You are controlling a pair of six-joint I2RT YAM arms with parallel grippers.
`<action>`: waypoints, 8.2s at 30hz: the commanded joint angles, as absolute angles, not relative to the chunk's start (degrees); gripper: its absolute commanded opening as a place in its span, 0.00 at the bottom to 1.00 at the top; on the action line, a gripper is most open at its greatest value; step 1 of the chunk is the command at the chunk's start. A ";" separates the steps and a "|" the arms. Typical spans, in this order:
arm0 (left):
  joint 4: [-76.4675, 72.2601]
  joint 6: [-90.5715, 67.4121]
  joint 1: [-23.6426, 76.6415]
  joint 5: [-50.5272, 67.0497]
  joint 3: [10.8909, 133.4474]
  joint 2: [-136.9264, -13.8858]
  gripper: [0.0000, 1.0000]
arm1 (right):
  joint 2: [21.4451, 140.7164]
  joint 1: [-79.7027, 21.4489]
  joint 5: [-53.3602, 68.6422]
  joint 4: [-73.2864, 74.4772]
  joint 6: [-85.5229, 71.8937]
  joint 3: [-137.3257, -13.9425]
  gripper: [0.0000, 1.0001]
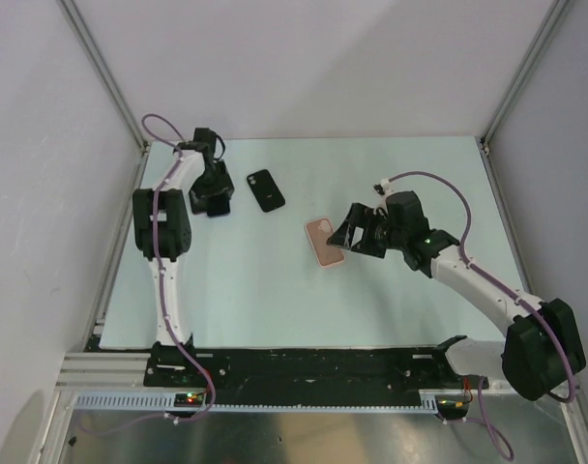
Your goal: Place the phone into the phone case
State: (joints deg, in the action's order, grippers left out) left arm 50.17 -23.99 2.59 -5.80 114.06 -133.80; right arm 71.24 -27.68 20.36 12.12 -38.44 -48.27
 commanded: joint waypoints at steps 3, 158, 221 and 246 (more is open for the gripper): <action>50.11 -29.08 6.46 -5.49 106.87 -126.50 0.52 | 72.80 -29.61 18.42 10.95 -36.59 -50.53 0.93; 32.45 -36.10 23.17 18.91 70.91 -106.74 0.55 | 117.20 -44.02 23.07 -30.78 -49.51 -55.53 0.42; 24.75 -10.18 28.07 65.77 61.79 -77.75 0.33 | 82.19 -30.58 73.51 -20.10 -33.30 -47.35 0.00; -44.20 -66.65 21.36 48.31 52.20 -88.74 0.00 | 91.04 -19.47 46.06 -72.61 -73.83 -30.33 0.84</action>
